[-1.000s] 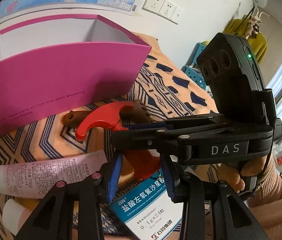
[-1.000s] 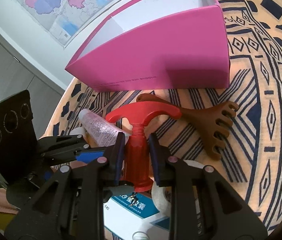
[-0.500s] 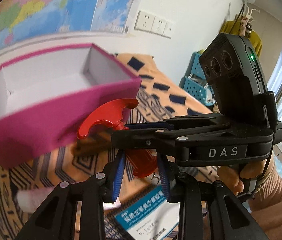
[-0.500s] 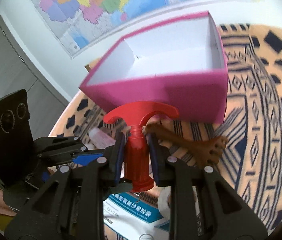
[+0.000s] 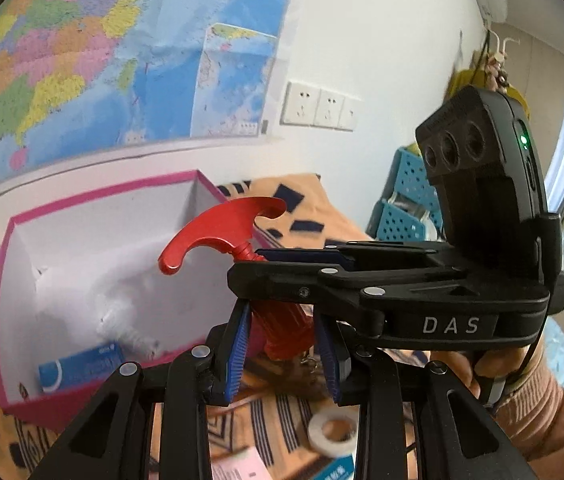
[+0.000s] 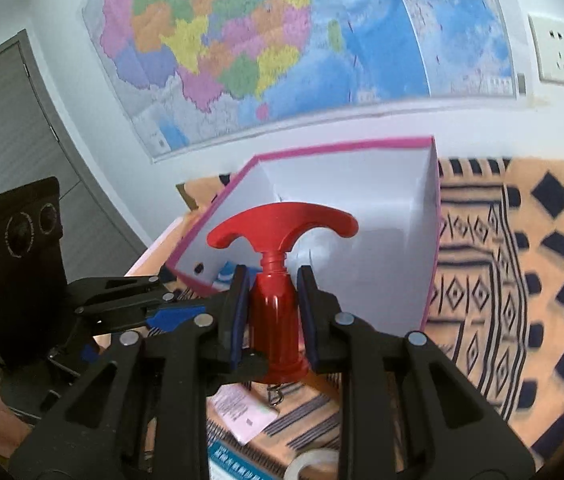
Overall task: Organize rigid objects
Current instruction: 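Carry the red tool into the magenta shoebox and open the right gripper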
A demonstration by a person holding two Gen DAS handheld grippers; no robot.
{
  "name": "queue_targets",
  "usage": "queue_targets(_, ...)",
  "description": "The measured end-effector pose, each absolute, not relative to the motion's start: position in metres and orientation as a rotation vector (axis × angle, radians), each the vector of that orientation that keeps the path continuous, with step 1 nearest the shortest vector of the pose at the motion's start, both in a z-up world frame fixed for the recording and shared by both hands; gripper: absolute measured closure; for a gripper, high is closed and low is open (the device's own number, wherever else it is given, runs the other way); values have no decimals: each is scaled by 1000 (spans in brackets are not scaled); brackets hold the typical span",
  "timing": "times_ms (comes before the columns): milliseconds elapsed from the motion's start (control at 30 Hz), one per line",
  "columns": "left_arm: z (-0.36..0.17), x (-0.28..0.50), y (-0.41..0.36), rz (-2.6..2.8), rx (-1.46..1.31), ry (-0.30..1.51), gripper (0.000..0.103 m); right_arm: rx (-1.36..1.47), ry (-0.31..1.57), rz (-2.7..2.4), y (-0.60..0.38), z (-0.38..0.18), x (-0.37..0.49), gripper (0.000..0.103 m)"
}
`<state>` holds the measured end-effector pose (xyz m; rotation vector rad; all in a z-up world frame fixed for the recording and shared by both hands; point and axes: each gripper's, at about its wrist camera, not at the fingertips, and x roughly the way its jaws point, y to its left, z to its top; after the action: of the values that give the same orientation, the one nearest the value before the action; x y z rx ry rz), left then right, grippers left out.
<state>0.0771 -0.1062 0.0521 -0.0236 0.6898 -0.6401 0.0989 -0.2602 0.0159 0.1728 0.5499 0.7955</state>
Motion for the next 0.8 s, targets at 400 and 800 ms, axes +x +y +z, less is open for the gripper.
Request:
queue_targets(400, 55, 129, -115, -591, -38, 735, 71, 140, 570, 755, -257, 24, 146, 76)
queue_targets(800, 25, 151, -126, -578, -41, 824, 71, 97, 667, 683, -254, -3, 176, 76)
